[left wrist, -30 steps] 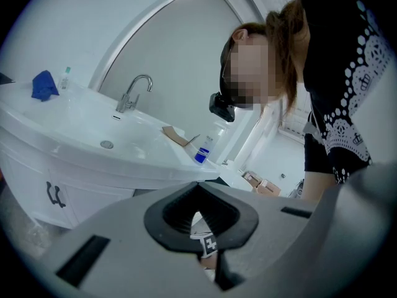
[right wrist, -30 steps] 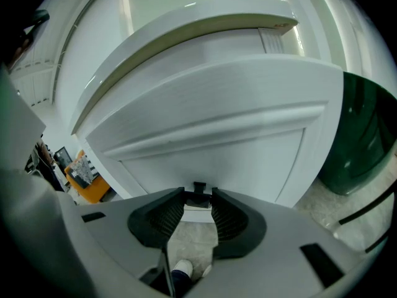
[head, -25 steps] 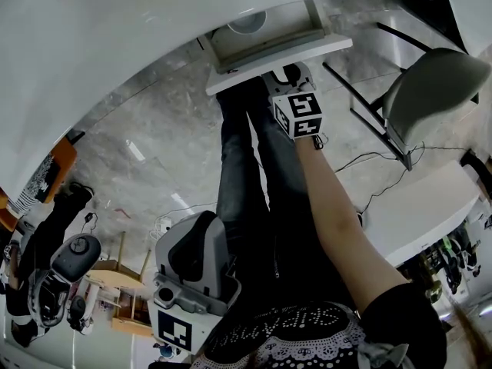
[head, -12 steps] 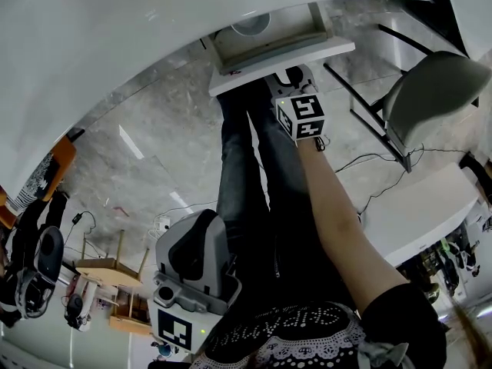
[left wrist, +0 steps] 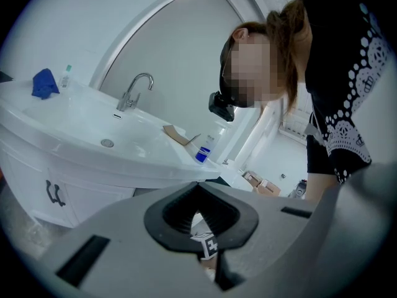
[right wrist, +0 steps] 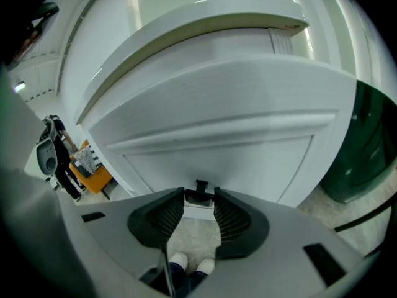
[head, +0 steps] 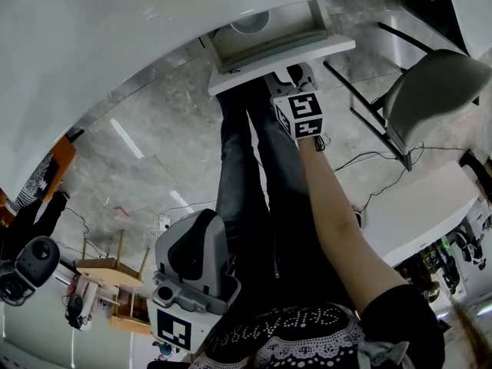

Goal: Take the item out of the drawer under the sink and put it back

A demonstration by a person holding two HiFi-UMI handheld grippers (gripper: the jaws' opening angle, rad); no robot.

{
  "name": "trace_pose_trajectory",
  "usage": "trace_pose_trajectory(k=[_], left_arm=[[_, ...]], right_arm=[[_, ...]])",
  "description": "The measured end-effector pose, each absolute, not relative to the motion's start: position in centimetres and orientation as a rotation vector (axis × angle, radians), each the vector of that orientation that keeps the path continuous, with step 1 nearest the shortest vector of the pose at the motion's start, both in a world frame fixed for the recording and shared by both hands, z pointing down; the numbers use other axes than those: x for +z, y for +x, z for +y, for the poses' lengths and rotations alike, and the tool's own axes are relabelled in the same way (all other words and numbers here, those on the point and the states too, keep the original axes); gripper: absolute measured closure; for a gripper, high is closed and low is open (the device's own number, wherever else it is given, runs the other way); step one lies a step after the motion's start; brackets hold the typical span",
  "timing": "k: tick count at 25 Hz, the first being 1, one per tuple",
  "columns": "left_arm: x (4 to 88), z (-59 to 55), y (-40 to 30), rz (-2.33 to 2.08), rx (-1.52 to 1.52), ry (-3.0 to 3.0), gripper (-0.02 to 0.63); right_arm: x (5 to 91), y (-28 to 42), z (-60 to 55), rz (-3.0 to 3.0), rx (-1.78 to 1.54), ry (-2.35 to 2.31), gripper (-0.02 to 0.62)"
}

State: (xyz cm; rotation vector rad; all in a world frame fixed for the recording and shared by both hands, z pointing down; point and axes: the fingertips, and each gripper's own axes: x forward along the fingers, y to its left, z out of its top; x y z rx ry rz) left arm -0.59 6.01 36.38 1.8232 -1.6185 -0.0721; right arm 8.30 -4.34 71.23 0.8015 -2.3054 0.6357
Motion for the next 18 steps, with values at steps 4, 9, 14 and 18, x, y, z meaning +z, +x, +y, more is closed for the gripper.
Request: trace_pose_trajectory(k=[4,9,14,18], left_arm=[[36.4,5.7,-0.7,-1.61,-0.074,1.827,0.601],[36.3,5.8,-0.5,-1.601,-0.078,1.839,0.601],[35.9,5.9,-0.5,-1.6,-0.093,1.855,0.601],[35.0,5.7,-1.0,-1.616,-0.118,1.875,0.601]], right_arm=[[70.9,8.6,-4.2,-2.306,0.643,0.806,0.448],[70.3,9.3,-3.6,-2.31,0.632,0.811,0.448],[68.4,10.1,-3.2,-2.328,0.643,0.842,0.448],[65.6,10.7,-2.9,-2.36,0.597,0.843,0.485]])
